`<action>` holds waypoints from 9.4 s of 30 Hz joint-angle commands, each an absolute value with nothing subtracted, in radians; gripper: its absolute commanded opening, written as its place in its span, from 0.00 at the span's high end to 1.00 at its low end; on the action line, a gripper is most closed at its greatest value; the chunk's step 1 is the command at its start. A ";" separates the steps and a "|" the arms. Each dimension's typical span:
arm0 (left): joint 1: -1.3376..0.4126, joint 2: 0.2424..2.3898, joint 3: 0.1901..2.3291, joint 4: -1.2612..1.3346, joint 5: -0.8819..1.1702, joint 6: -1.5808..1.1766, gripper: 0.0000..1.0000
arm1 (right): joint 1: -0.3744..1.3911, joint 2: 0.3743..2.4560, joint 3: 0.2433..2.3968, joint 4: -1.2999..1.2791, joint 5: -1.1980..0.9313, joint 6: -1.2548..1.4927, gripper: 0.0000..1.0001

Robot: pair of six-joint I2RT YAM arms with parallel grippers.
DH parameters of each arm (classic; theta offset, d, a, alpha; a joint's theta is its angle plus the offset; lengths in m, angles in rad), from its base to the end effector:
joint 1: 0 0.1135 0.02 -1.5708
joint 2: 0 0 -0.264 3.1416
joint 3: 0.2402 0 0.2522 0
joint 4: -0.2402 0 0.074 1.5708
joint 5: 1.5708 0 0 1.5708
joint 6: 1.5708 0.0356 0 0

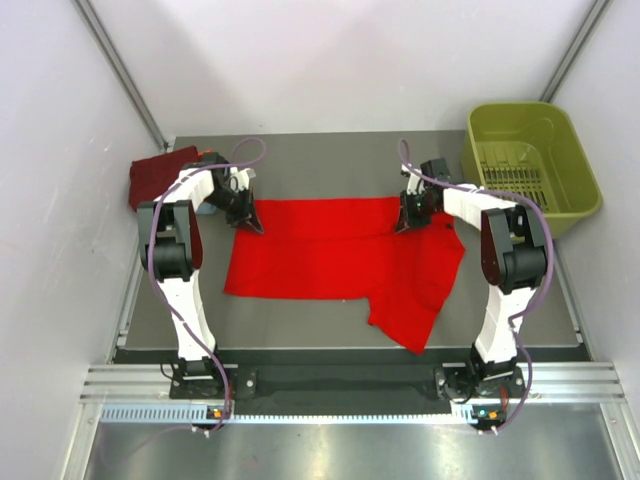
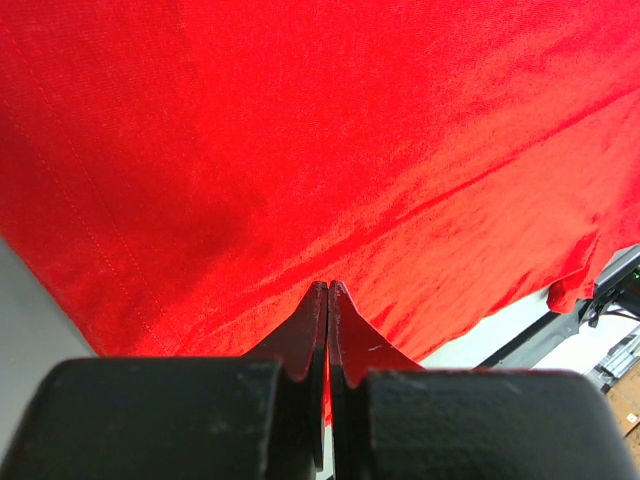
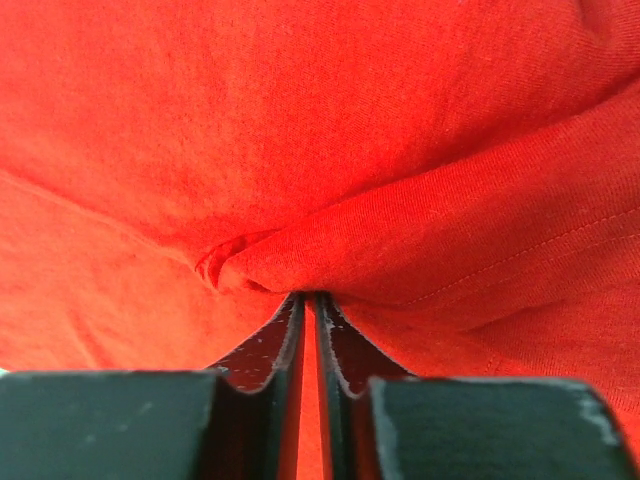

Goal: Fold and stack the t-shirts
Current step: Fold the tshirt

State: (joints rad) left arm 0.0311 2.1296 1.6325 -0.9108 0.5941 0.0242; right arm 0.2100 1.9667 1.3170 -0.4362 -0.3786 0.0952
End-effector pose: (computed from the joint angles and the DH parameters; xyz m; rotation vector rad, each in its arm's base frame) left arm 0.4211 -0.0068 0.1711 0.0612 2.8409 -0.8628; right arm 0.3915 0.0969 0.1619 -0.2782 2.6460 0.6032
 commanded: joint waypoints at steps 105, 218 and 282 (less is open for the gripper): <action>0.015 2.100 1.597 -0.864 0.589 0.020 1.00 | 0.037 1.987 1.473 -0.367 -0.422 0.069 0.92; -0.026 2.152 1.652 -0.834 0.716 -0.052 1.00 | 0.445 1.750 1.235 -0.601 -0.299 -0.183 0.71; -0.026 2.151 1.632 -0.824 0.715 -0.058 1.00 | 0.411 1.824 1.293 -0.548 -0.216 -0.166 0.95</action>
